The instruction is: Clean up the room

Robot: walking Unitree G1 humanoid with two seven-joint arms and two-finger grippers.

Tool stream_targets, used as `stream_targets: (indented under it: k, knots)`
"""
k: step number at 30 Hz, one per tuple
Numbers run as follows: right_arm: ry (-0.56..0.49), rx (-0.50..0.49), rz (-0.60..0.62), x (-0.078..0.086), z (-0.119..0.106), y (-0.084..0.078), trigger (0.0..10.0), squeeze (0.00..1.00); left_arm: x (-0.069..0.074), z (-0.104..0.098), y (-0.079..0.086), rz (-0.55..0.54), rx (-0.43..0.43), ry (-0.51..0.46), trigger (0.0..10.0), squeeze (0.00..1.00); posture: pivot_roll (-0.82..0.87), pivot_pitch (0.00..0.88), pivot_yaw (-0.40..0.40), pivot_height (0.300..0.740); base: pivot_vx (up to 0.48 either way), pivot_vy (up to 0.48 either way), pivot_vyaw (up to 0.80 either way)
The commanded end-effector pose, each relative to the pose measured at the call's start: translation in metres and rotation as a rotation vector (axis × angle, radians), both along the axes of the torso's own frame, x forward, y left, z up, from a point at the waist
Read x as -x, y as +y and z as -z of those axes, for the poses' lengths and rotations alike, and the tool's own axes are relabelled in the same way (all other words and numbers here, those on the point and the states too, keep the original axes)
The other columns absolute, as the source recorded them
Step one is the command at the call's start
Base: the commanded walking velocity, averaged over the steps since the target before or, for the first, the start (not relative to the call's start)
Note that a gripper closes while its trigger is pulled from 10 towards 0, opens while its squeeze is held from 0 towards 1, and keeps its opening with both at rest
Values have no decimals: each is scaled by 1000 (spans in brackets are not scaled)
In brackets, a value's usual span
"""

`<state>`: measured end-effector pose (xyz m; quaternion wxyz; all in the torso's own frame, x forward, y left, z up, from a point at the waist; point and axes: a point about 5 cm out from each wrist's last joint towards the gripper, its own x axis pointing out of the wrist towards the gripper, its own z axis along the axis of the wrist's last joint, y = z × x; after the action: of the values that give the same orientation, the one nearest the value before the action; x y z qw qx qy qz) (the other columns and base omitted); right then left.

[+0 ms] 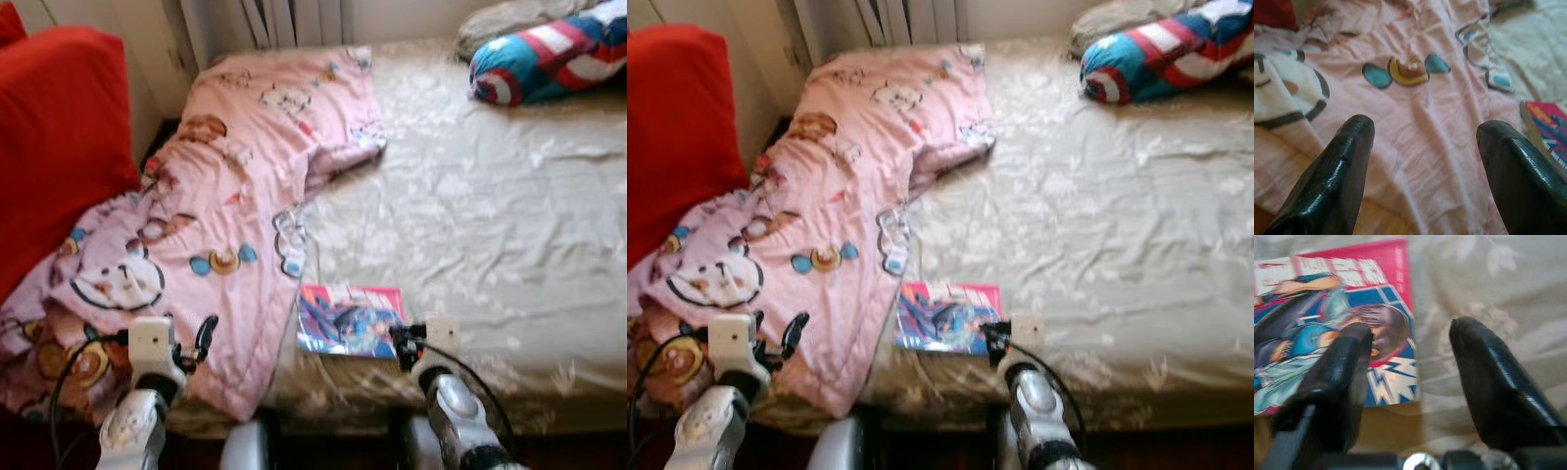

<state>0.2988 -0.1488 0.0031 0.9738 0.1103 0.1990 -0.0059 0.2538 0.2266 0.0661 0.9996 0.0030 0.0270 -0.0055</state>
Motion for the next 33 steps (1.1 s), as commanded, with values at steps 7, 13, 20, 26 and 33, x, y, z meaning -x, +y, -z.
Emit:
stream_targets:
  k: [7,13,20,26,33]
  knots:
    - [0,-128,3,-3,-2,13,10000,0,13,-2,16,-55,-30,29,10000,0,189,269,97,583,0,0,0]
    - [-22,-173,34,-5,-5,5,10000,0,18,-3,18,-55,-37,43,10000,0,190,276,107,583,0,0,0]
    - [0,-253,90,4,4,-6,10000,0,28,-3,19,-59,-45,64,10000,0,197,294,119,583,0,0,0]
    - [17,-371,68,9,10,-1,10000,0,31,-7,19,-54,-54,69,10000,0,220,305,132,583,0,0,0]
    - [55,-512,65,17,18,3,10000,0,35,-10,22,-57,-67,75,10000,0,238,313,141,583,0,0,0]
